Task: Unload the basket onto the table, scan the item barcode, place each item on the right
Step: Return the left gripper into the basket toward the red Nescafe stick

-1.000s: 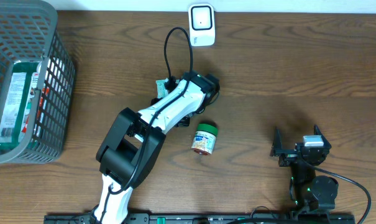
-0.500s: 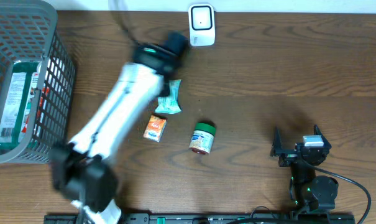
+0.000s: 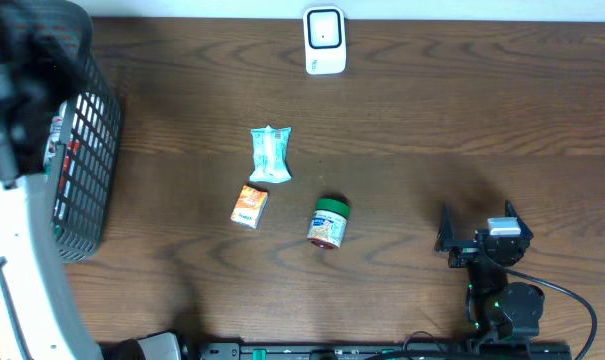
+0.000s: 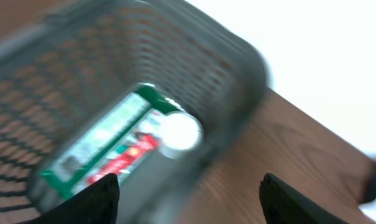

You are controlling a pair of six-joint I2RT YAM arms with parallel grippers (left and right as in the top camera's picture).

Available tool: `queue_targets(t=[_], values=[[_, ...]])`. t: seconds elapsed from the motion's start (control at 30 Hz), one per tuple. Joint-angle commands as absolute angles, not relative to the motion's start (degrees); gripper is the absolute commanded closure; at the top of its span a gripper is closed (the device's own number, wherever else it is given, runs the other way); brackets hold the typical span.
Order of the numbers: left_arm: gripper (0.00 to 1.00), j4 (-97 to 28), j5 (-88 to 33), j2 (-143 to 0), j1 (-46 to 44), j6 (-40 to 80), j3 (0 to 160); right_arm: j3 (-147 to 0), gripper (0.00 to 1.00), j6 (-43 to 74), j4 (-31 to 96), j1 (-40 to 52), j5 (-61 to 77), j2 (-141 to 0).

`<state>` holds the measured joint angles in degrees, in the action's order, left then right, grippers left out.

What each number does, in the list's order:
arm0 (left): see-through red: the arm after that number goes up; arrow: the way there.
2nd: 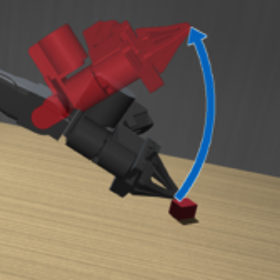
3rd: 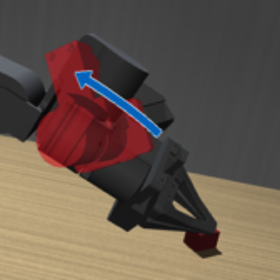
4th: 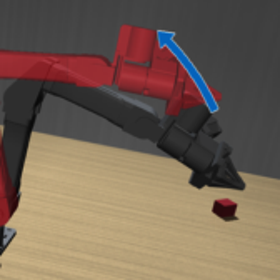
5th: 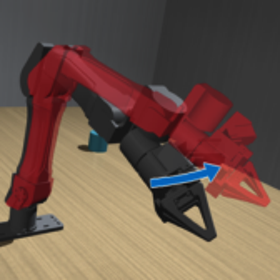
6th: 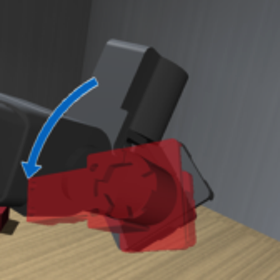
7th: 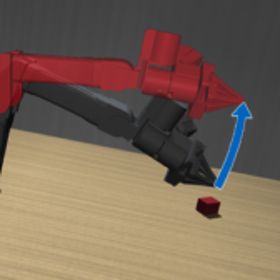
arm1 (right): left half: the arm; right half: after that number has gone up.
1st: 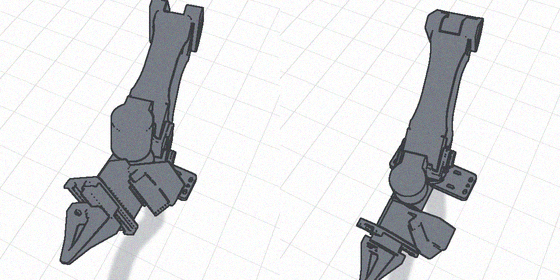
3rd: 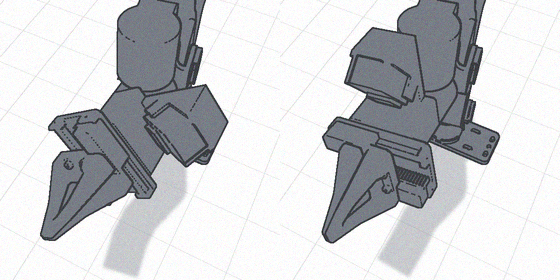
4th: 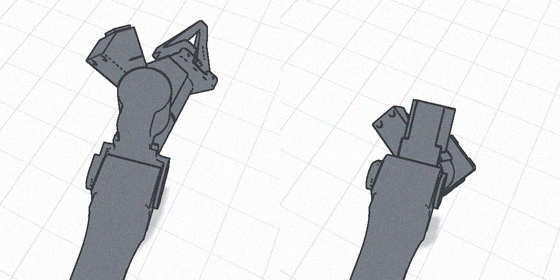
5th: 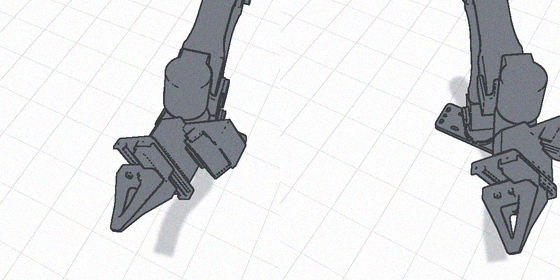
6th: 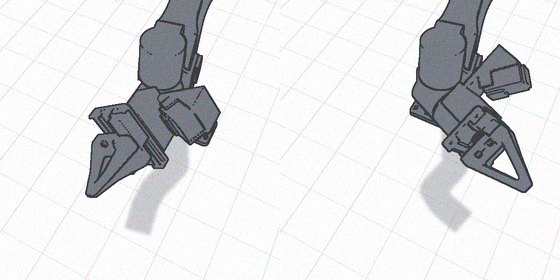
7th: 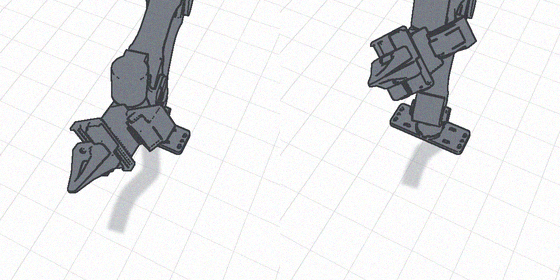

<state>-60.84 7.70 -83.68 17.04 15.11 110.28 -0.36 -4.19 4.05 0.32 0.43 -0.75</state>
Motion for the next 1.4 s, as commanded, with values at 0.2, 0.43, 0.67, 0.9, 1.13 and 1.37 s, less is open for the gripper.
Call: queue_targets(t=[0.2, 0.43, 0.67, 0.9, 1.13, 1.37], values=[[0.28, -60.2, 6.8, -93.5, 31.0, 9.8, 109.0, -0.3, 0.01, -4.8, 4.3, 0.5, 0.7, -0.8], [0.28, -59.7, 4.3, -105.6, 34.0, 2.9, 109.0, -0.3, 0.01, -4.8, 4.3, 0.5, 0.7, -0.8], [0.27, -59.4, -0.9, -116.0, 34.9, -4.3, 109.0, -0.3, 0.01, -4.8, 4.3, 0.5, 0.7, -0.8], [0.27, -58.3, -0.8, -122.9, 35.8, -6.9, 109.0, -0.3, 0.01, -4.8, 4.3, 0.5, 0.7, -0.8], [0.27, -59.8, -0.8, -127.3, 37.4, -6.8, 109.0, -0.3, 0.01, -4.8, 4.3, 0.5, 0.7, -0.8], [0.23, -62.2, -4.9, -129.6, 37.5, -7.7, 109.0, -0.3, 0.01, -4.8, 4.3, 0.5, 0.7, -0.8]])
